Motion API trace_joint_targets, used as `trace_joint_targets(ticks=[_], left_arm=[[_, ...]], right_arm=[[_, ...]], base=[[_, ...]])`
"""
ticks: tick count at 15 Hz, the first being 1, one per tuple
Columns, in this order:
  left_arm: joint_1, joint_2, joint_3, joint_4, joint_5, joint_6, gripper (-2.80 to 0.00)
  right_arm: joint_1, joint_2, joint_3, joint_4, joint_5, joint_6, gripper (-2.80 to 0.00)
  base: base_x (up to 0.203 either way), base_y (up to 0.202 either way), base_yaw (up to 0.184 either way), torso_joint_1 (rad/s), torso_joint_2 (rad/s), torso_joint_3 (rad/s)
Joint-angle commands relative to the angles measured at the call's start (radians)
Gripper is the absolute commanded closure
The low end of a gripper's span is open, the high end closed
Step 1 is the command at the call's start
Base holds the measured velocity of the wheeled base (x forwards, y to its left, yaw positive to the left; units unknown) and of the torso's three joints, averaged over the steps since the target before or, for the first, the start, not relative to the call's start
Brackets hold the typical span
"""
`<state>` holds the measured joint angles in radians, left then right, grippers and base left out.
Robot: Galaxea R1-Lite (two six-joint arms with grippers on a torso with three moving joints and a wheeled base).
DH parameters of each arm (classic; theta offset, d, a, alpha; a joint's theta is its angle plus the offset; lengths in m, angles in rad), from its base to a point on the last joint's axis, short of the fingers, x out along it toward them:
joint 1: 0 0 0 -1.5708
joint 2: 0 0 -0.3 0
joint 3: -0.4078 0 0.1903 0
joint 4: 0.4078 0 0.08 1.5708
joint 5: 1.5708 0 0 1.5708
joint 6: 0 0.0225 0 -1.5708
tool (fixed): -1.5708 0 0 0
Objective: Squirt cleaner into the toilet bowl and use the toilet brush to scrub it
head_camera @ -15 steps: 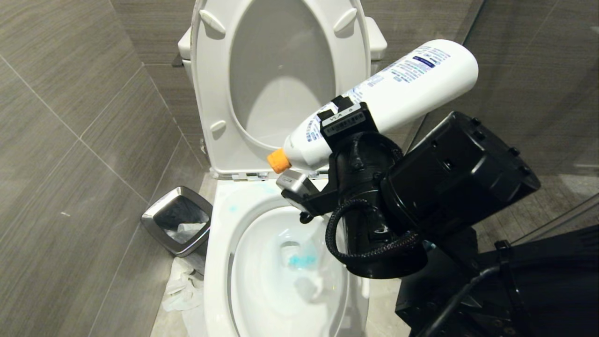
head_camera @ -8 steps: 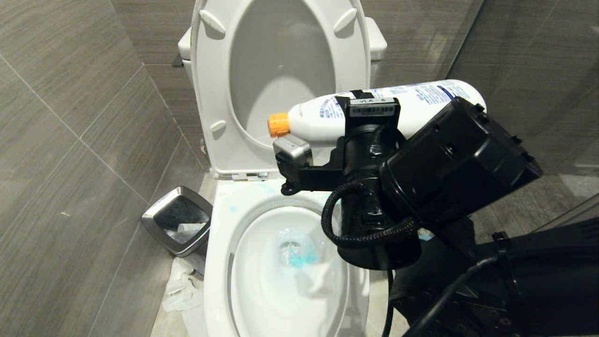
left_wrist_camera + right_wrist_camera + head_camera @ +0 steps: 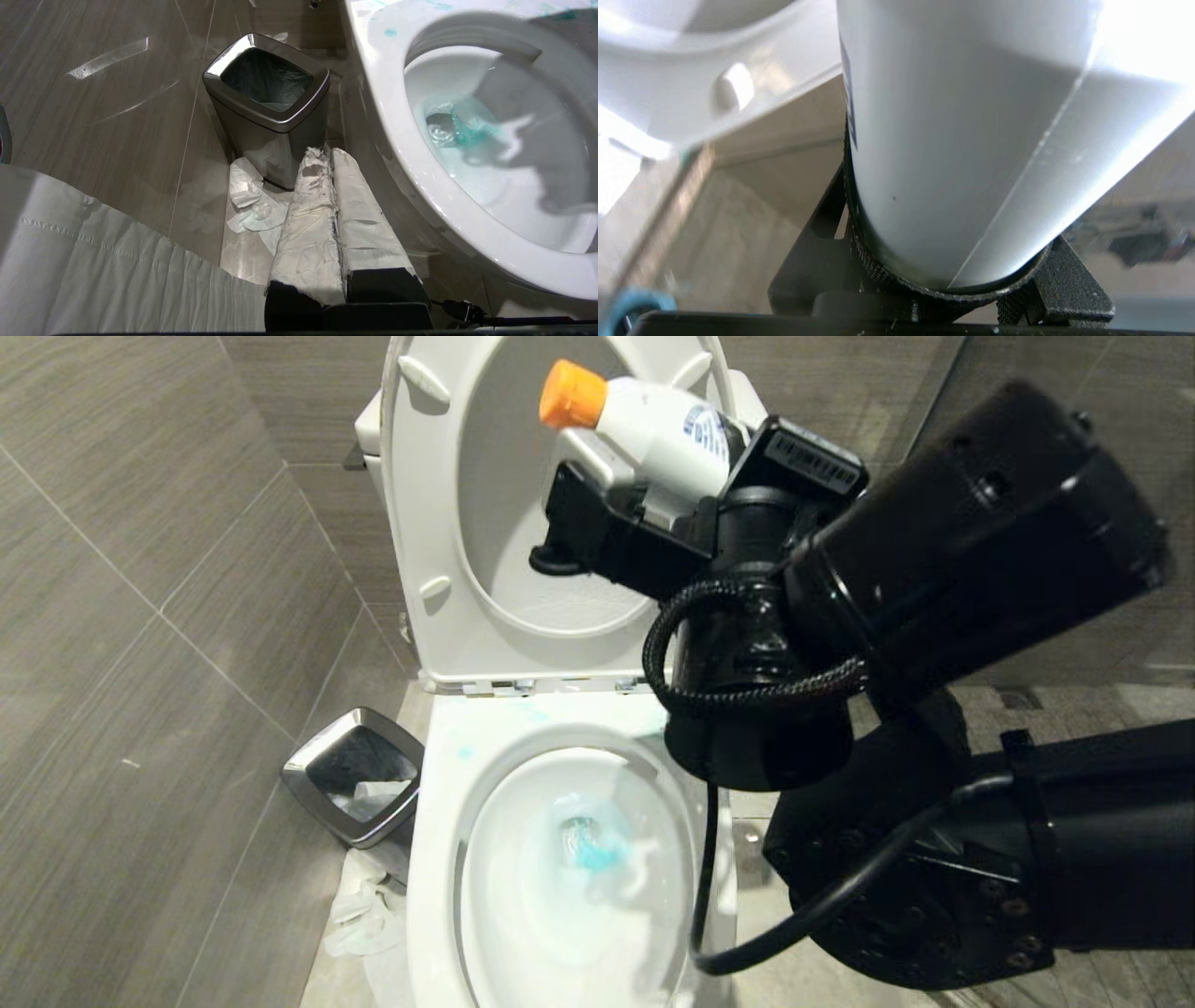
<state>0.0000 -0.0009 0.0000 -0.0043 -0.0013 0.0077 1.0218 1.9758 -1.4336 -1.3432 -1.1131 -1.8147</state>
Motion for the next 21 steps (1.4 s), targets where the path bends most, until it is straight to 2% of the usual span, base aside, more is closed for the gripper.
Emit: trace_joint_targets(ticks=[1, 3, 5, 8, 10, 13, 15, 17, 19, 20, 21], left_arm=[[0.000, 0.001, 0.002, 0.000, 0.000, 0.000, 0.00], [0.000, 0.001, 0.002, 0.000, 0.000, 0.000, 0.00], [0.000, 0.001, 0.002, 0.000, 0.000, 0.000, 0.00], [0.000, 0.001, 0.002, 0.000, 0.000, 0.000, 0.00], [0.000, 0.001, 0.002, 0.000, 0.000, 0.000, 0.00], [0.000, 0.001, 0.002, 0.000, 0.000, 0.000, 0.00], [0.000, 0.001, 0.002, 0.000, 0.000, 0.000, 0.00], [0.000, 0.001, 0.002, 0.000, 0.000, 0.000, 0.00], [0.000, 0.001, 0.002, 0.000, 0.000, 0.000, 0.00], [0.000, 0.001, 0.002, 0.000, 0.000, 0.000, 0.00], [0.000, 0.001, 0.002, 0.000, 0.000, 0.000, 0.00]], right_arm=[[0.016, 0.006, -0.064, -0.010, 0.002, 0.035, 0.00], [0.018, -0.019, -0.066, -0.011, 0.007, 0.063, 0.00], [0.017, -0.040, -0.095, -0.012, 0.064, 0.069, 0.00], [0.018, -0.033, -0.251, -0.015, 0.100, 0.070, 0.00], [0.015, -0.056, -0.338, -0.002, 0.100, 0.066, 0.00], [-0.021, -0.175, -0.300, 0.102, 0.093, 0.081, 0.00], [-0.036, -0.223, -0.288, 0.161, 0.044, 0.106, 0.00], [-0.057, -0.289, -0.267, 0.311, 0.018, 0.158, 0.00], [-0.113, -0.362, -0.250, 0.582, 0.018, 0.244, 0.00], [-0.154, -0.389, -0.253, 0.735, 0.035, 0.300, 0.00], [-0.212, -0.412, -0.260, 0.895, 0.086, 0.376, 0.00]], base=[[0.000, 0.000, 0.000, 0.000, 0.00, 0.000], [0.000, 0.000, 0.000, 0.000, 0.00, 0.000], [0.000, 0.000, 0.000, 0.000, 0.00, 0.000], [0.000, 0.000, 0.000, 0.000, 0.00, 0.000], [0.000, 0.000, 0.000, 0.000, 0.00, 0.000], [0.000, 0.000, 0.000, 0.000, 0.00, 0.000], [0.000, 0.000, 0.000, 0.000, 0.00, 0.000], [0.000, 0.000, 0.000, 0.000, 0.00, 0.000], [0.000, 0.000, 0.000, 0.000, 0.00, 0.000], [0.000, 0.000, 0.000, 0.000, 0.00, 0.000], [0.000, 0.000, 0.000, 0.000, 0.00, 0.000]])
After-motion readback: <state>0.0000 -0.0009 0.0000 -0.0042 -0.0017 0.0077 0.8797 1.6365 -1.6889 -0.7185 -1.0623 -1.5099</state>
